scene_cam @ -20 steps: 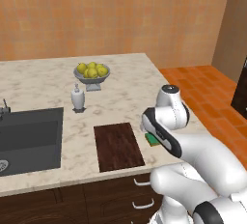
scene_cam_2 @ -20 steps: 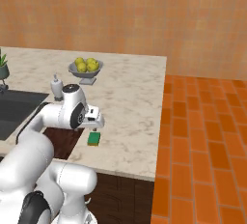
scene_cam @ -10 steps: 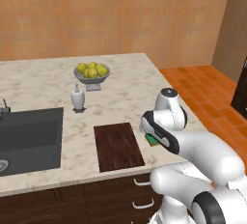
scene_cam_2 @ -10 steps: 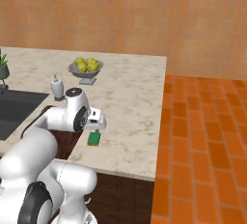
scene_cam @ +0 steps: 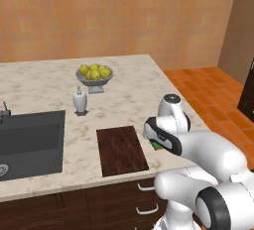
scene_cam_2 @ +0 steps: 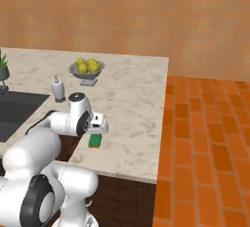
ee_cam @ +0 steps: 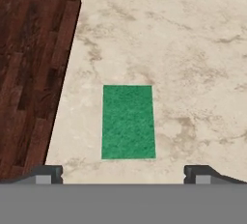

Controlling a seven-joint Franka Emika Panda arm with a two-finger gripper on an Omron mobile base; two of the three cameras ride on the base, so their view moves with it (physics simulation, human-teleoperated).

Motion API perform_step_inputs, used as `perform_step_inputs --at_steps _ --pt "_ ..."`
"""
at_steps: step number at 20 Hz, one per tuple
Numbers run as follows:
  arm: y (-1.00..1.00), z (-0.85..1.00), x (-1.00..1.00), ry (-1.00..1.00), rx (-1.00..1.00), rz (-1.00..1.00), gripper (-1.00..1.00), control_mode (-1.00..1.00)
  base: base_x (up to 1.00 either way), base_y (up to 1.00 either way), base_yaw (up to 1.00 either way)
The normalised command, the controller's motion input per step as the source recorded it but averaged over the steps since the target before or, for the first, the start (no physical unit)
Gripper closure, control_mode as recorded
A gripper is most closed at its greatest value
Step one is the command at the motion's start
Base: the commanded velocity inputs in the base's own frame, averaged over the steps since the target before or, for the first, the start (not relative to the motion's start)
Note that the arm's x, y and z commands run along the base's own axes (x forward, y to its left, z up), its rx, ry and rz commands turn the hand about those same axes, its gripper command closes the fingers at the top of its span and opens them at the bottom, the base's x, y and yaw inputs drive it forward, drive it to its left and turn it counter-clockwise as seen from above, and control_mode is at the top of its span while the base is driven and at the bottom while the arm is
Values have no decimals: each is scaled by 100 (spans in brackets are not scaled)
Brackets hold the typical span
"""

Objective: Pick up the sponge from the counter and clean the cutting board by briefly scrubbing or pressing down on the cutting board. Once finished, release the sponge.

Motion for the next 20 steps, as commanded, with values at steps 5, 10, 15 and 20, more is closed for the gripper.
perform_step_inputs --at_steps 5,10,15,20 --pt "0 -15 2 0 0 0 -100 -100 0 0 0" --pt "0 -10 1 0 0 0 -100 -100 0 0 0" --pt "0 -14 11 0 0 0 -100 -100 0 0 0" --pt "0 -20 27 2 0 0 -100 -100 0 0 0"
